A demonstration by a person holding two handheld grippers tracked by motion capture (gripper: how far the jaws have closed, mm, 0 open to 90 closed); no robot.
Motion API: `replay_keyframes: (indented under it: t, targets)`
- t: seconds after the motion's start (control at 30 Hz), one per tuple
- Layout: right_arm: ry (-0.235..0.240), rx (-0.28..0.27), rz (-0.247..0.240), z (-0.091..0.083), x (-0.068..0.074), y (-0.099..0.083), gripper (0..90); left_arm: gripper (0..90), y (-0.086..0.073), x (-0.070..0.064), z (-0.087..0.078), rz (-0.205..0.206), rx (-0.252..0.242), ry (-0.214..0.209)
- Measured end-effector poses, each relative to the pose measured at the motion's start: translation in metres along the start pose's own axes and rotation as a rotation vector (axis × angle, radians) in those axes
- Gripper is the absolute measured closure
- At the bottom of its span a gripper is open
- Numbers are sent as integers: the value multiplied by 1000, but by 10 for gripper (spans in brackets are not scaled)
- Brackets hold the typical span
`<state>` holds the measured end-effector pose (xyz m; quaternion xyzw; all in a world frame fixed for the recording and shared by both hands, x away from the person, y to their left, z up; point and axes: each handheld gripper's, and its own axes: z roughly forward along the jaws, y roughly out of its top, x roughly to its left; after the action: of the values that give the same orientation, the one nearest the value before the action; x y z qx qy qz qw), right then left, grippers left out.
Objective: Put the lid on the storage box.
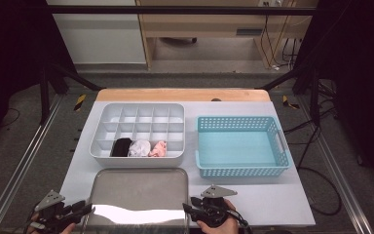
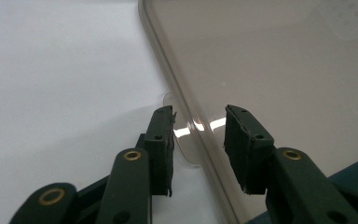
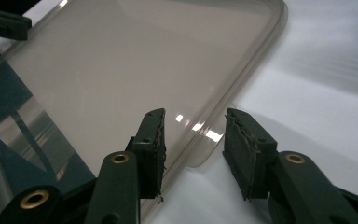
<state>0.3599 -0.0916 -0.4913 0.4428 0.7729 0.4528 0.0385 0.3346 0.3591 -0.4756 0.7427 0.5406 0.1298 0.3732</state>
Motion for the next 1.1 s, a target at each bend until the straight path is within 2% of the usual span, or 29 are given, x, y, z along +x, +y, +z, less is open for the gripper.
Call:
replay_keyframes:
  t: [0.13, 0.67, 0.8, 0.93, 1.1]
  targets:
    - [5, -34, 28, -1, 0, -5, 590, 619, -1, -1, 0, 1, -2, 6]
    - [-17, -33, 112, 0, 3, -3, 585, 621, -1, -4, -1, 1, -2, 26]
    - [-20, -24, 155, 0, 1, 0, 627, 621, -1, -5, -1, 0, -2, 27]
    - [-35, -24, 171, 2, 0, 2, 650, 622, -2, -5, -1, -1, -5, 28]
    - [-22, -24, 217, 4, -5, 5, 671, 622, -2, -5, -1, -2, -6, 28]
